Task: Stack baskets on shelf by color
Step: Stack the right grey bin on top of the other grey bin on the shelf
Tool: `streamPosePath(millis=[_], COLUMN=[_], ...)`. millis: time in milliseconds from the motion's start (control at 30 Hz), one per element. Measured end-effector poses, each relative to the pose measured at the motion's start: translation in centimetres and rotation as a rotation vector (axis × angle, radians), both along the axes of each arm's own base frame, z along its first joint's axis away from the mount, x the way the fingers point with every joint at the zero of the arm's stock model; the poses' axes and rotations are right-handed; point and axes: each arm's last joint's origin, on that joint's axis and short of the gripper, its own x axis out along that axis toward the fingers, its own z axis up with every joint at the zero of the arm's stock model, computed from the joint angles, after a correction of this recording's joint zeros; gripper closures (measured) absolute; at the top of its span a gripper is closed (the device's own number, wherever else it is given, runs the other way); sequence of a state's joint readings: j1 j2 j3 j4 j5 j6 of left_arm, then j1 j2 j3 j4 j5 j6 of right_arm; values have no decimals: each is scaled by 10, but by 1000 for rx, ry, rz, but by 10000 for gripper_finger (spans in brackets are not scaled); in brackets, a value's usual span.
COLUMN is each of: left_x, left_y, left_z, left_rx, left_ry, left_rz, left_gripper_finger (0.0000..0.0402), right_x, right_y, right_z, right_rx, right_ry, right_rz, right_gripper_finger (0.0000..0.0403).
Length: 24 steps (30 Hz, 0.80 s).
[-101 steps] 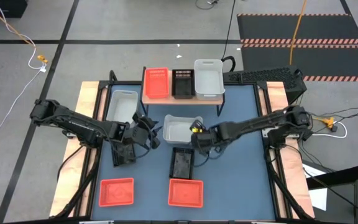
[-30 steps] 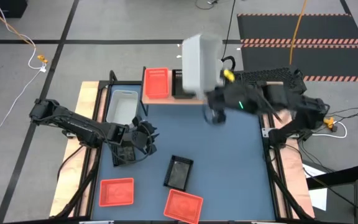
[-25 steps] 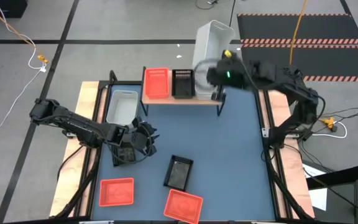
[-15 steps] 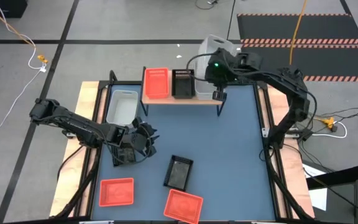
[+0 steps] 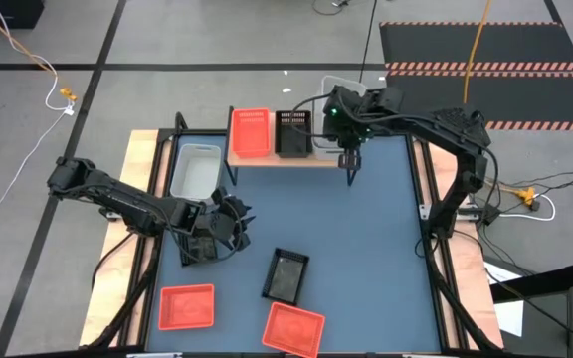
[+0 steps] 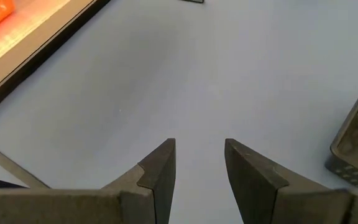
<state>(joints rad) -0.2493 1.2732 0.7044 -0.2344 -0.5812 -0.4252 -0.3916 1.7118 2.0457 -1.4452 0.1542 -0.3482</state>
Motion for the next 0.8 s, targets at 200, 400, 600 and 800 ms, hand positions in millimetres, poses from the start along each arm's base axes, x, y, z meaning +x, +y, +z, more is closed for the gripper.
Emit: streamPosePath(millis=[200, 400, 600, 800], left_x=[0, 0, 0, 0], left_y=[0, 0, 1, 1], left_z=[0, 0, 0, 0], left_rx=[1, 10, 13, 13], left_ry=[-2, -5, -7, -7], left_rz=[5, 15, 20, 20], left_gripper_finger=[261, 261, 261, 261], right_x=[0, 1, 4, 8], right_y=[0, -1, -4, -2], right_z=[0, 1, 3, 5], right_rx=[4, -26, -87, -90], right_ry=[-3, -9, -44, -87], right_rz=[-10, -32, -52, -76], right_gripper_finger=[400, 348, 276, 251])
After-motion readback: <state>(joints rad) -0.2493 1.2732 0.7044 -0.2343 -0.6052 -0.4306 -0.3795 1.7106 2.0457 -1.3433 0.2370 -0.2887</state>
